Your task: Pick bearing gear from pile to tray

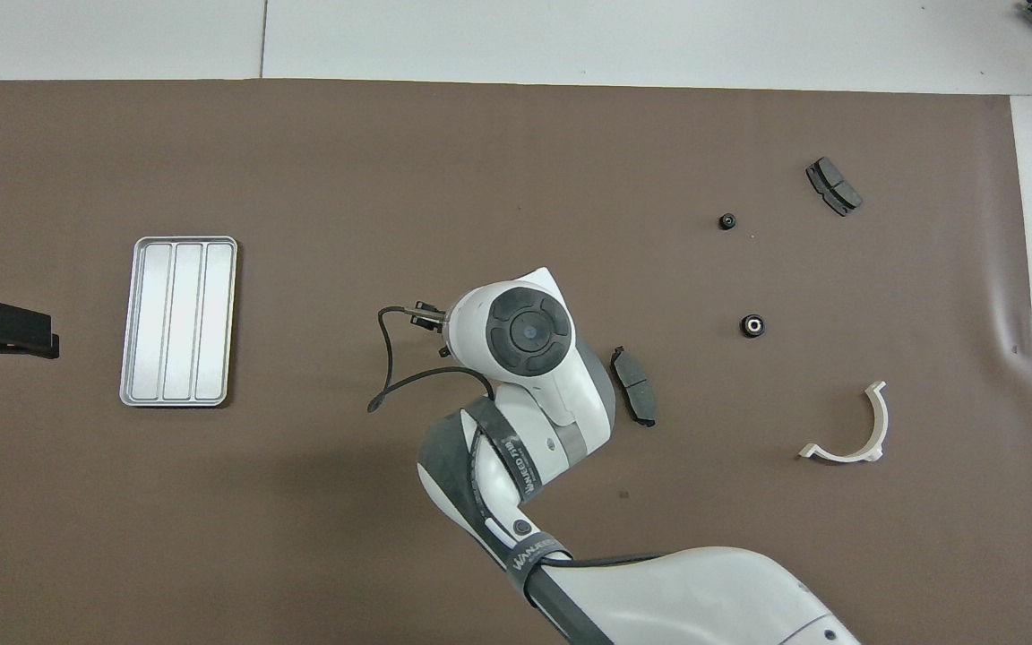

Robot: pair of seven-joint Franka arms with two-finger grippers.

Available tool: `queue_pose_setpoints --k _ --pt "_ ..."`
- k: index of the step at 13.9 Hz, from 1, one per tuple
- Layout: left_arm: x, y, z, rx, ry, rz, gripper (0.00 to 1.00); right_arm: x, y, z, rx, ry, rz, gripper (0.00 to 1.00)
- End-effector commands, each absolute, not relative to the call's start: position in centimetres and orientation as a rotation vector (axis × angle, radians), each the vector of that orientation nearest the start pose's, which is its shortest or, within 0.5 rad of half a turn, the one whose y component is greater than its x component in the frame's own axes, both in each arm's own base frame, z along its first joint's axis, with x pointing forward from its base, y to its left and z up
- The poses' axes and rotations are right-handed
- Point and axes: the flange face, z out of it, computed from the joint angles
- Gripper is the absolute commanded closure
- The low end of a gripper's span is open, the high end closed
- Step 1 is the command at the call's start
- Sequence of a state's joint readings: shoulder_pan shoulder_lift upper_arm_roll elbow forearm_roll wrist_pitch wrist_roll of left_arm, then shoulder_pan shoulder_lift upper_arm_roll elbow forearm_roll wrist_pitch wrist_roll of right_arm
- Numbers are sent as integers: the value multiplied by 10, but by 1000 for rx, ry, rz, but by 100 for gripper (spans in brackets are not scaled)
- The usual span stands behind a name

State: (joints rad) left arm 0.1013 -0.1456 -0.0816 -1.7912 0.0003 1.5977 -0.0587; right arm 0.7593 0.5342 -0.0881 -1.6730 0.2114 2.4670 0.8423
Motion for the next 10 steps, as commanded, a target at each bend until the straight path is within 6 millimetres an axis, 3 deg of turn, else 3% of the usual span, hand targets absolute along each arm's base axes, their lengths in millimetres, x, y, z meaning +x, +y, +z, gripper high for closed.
queue_pose_setpoints --k 1,2,4,6,8,9,10 --pt "497 8 600 -3138 -141 81 0 554 454 317 -2834 441 -183 100" --pt "497 7 600 -3140 -134 81 0 544 467 313 -2836 424 -184 100" --pt "496 7 599 -3140 -135 78 0 541 467 309 -2842 431 -193 98" --pt "495 7 594 -3139 -142 78 0 539 467 305 -2840 431 -197 81" --pt "493 7 589 -3137 -165 52 0 536 466 301 -2849 430 -190 75" --pt "494 6 588 -3134 -213 37 0 535 466 299 -2851 429 -187 50" --pt "496 2 586 -3132 -244 28 0 535 466 301 -2854 426 -187 0"
